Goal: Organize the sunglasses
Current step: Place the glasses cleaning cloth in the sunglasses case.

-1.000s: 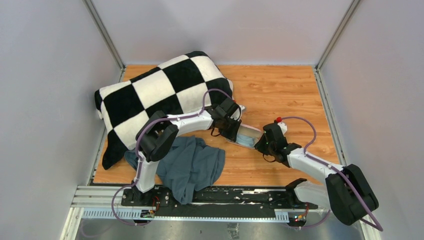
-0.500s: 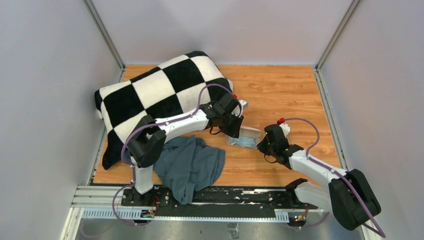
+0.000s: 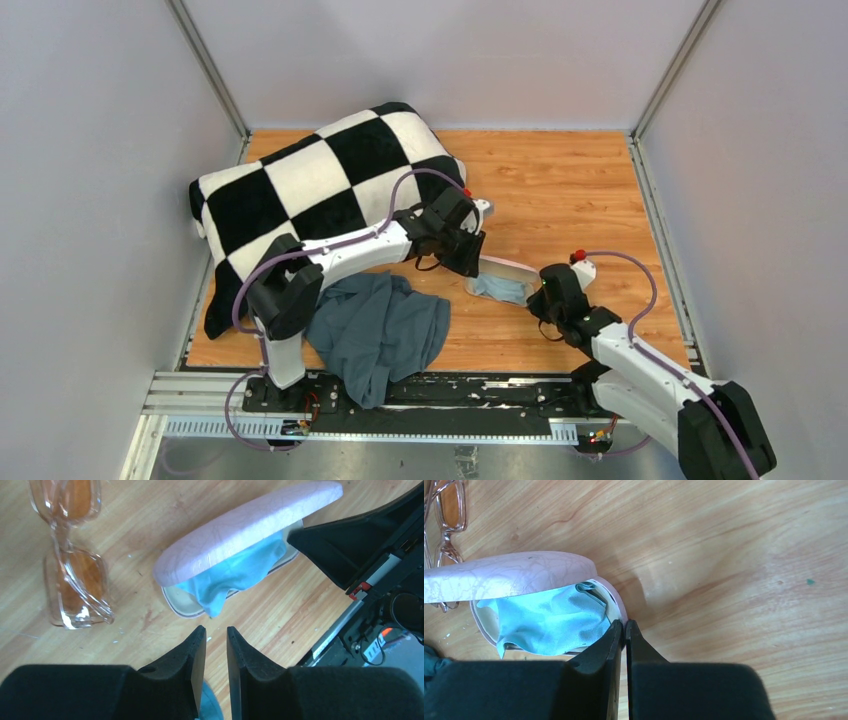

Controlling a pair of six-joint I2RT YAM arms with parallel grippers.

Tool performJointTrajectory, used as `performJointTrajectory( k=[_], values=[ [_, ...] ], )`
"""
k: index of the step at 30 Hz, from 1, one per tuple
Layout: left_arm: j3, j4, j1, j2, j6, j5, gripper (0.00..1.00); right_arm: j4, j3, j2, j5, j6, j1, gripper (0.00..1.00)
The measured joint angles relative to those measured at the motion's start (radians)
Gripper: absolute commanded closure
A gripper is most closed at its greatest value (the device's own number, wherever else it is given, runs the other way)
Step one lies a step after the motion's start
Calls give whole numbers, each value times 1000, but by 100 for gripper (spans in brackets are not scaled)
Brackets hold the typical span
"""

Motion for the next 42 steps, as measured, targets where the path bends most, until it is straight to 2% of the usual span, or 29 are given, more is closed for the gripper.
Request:
performJointTrajectory(
  k=[8,14,26,32,42],
  values=[
    [-48,98,-63,31,-82,46,85,-15,-22,-39,8,14,-4,100],
    [-77,172,-83,62,-117,16,88,-29,-22,-54,8,14,-6,100],
    [-74,236,-75,184,-119,-38,89,-38,-24,-63,8,13,-10,100],
    [-63,230,-71,186,-93,-51,89,-50,-27,-84,7,14,-11,100],
    [-37,138,-73,170,-10,-57,80,-62,-31,-97,7,14,-11,100]
  ],
)
